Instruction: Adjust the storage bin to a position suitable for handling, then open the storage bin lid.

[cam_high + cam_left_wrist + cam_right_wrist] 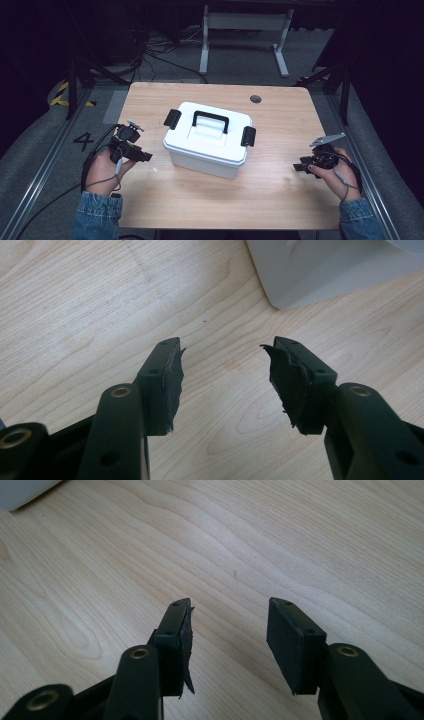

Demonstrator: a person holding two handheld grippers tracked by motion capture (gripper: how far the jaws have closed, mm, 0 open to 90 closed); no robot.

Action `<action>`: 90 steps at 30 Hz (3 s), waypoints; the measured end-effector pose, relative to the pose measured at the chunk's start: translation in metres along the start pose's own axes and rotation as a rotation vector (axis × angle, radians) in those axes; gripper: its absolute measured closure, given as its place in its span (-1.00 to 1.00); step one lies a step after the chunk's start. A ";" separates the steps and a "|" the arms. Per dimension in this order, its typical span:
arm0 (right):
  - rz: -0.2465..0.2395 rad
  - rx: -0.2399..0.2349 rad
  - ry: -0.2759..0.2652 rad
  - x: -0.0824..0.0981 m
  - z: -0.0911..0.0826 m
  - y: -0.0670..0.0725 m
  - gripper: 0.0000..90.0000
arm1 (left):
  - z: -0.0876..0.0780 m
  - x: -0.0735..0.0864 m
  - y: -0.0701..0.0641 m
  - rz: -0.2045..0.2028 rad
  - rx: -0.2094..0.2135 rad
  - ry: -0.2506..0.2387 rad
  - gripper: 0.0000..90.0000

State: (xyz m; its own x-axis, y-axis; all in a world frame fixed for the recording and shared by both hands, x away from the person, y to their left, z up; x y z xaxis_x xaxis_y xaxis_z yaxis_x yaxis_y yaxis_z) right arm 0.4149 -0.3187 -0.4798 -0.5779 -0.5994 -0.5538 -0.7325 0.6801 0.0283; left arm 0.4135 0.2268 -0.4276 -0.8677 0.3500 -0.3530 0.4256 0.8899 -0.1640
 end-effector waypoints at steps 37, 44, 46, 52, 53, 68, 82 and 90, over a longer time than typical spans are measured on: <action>-0.198 -0.106 -0.121 -0.134 -0.050 0.043 0.15 | -0.003 -0.004 -0.001 -0.006 0.013 -0.011 0.05; -0.246 -0.121 -0.119 -0.166 -0.055 0.057 0.16 | -0.004 -0.004 0.001 0.002 0.010 -0.014 0.05; -0.253 -0.124 -0.118 -0.169 -0.055 0.058 0.15 | -0.004 -0.003 0.000 -0.006 0.017 -0.014 0.05; -0.271 -0.177 -0.123 -0.190 -0.048 0.068 0.15 | -0.005 -0.003 0.001 -0.018 0.022 -0.022 0.05; -0.275 -0.186 -0.125 -0.193 -0.047 0.070 0.15 | -0.005 -0.003 0.001 -0.018 0.022 -0.022 0.05; -0.306 -0.230 -0.117 -0.233 -0.024 0.088 0.06 | -0.005 -0.002 0.001 -0.018 0.024 -0.018 0.05; -0.330 -0.257 -0.072 -0.265 0.014 0.102 0.04 | -0.005 -0.003 0.002 -0.008 0.023 -0.018 0.05; -0.352 -0.282 -0.061 -0.276 0.035 0.111 0.08 | -0.004 -0.004 0.002 -0.009 0.028 -0.020 0.04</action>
State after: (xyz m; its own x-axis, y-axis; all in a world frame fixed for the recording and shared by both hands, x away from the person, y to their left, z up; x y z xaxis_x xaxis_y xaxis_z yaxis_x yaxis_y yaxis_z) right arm 0.5056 -0.0630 -0.3528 -0.2600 -0.7417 -0.6183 -0.9548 0.2930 0.0499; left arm 0.4165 0.2283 -0.4229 -0.8665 0.3357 -0.3694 0.4249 0.8844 -0.1932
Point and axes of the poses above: each handheld gripper's, and its own axes: z roughly forward along the jaws, x roughly out of its underside, y roughly to its left, the point moved 6 cm from there along z, roughly forward along the jaws, and after that the axes turned 9 degrees about -z, right-handed, at the moved point
